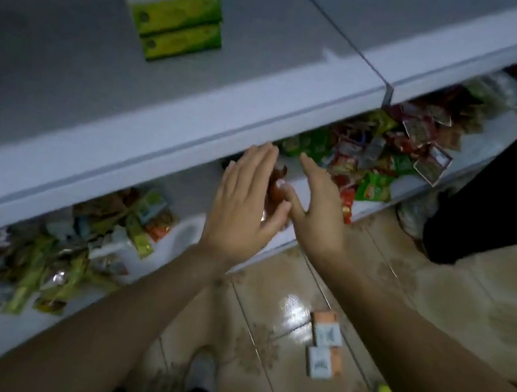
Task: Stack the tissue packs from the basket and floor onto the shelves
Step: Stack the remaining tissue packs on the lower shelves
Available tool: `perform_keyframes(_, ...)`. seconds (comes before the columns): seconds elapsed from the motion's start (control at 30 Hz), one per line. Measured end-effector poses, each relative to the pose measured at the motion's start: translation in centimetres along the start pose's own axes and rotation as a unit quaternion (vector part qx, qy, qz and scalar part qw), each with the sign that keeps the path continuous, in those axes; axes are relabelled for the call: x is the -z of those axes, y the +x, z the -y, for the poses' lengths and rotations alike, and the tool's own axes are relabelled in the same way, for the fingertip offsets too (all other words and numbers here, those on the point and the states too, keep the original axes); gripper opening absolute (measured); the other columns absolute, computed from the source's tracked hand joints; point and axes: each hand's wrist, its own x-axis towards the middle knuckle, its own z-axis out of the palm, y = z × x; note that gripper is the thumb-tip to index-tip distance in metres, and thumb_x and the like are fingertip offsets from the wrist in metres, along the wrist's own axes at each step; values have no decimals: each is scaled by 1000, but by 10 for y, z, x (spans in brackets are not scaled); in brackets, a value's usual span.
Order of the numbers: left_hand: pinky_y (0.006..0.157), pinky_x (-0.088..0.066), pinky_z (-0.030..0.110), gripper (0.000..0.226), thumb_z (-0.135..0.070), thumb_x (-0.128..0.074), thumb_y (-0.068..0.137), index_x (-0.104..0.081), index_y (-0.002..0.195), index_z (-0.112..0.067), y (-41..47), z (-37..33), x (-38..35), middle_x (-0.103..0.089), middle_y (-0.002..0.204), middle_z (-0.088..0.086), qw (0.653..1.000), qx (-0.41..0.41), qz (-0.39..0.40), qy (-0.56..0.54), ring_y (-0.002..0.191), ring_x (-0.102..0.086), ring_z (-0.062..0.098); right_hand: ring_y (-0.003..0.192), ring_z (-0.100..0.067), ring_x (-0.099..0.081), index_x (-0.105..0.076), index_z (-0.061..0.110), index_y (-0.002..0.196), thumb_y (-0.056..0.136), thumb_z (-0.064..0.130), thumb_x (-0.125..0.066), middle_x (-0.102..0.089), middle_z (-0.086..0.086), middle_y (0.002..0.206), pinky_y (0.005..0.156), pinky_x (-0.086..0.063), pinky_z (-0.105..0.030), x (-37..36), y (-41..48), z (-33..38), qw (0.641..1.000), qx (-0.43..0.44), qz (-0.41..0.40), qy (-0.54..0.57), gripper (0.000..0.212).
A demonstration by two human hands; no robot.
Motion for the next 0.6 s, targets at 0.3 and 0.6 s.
perform_keyframes(0.3, 106, -28, 34, 70, -47, -42, 90, -28, 145, -6, -146, -21, -183, -34, 148, 14, 950, 105, 293, -23, 134, -35, 29, 117, -28, -56, -53, 9, 129, 88, 42, -44, -58, -11, 128, 99, -41, -34, -33, -214, -185, 966, -254, 18, -36, 53)
perform_keyframes(0.6, 112, -27, 37, 76, -55, -28, 83, -15, 149, -19, -290, 64, -385, -9, 155, 8, 833, 131, 537, -35, 141, -20, 26, 130, -25, -39, -38, 9, 140, 91, 24, -57, -42, -13, 140, 105, -28, -28, -144, -371, -377, 869, -487, 93, -1, 54)
